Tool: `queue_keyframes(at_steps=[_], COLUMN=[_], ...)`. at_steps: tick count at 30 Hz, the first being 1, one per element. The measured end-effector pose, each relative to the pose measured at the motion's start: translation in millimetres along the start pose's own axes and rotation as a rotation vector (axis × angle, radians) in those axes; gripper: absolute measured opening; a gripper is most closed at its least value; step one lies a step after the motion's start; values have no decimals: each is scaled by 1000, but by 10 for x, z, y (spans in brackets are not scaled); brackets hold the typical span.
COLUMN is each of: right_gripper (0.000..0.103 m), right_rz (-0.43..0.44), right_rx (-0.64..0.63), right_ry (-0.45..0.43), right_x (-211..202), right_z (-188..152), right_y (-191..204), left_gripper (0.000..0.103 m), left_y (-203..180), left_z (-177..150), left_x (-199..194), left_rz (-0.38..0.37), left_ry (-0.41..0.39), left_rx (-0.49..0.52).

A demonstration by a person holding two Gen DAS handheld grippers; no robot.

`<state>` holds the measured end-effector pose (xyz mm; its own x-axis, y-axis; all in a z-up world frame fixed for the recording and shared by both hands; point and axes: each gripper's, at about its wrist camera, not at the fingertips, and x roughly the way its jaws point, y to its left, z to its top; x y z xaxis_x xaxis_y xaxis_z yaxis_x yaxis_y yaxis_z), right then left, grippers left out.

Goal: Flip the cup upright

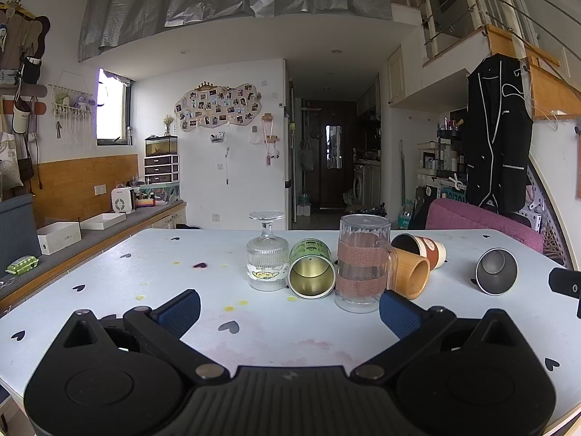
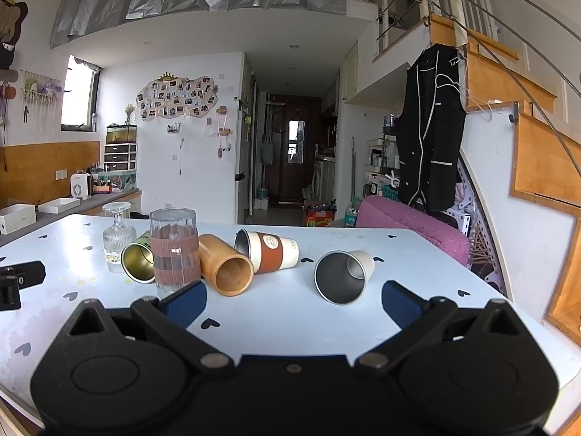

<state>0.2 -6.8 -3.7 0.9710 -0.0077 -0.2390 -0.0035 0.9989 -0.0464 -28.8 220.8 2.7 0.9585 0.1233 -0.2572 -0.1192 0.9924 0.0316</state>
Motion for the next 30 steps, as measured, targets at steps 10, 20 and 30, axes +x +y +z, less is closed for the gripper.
queue_keyframes(at_steps=[10, 20, 30], right_gripper=[103, 103, 103], right_rz=[1, 2, 2], right_rx=[-4, -5, -6], right_ry=[-1, 1, 1], right_x=[32, 39, 32], right_z=[-35, -3, 4], right_y=[17, 57, 64], left_gripper=[103, 103, 103], left_y=[15, 14, 7], left_z=[11, 9, 6], left_x=[-2, 4, 7], left_rz=[0, -2, -2], left_ry=[2, 3, 4], left_rx=[-1, -1, 0])
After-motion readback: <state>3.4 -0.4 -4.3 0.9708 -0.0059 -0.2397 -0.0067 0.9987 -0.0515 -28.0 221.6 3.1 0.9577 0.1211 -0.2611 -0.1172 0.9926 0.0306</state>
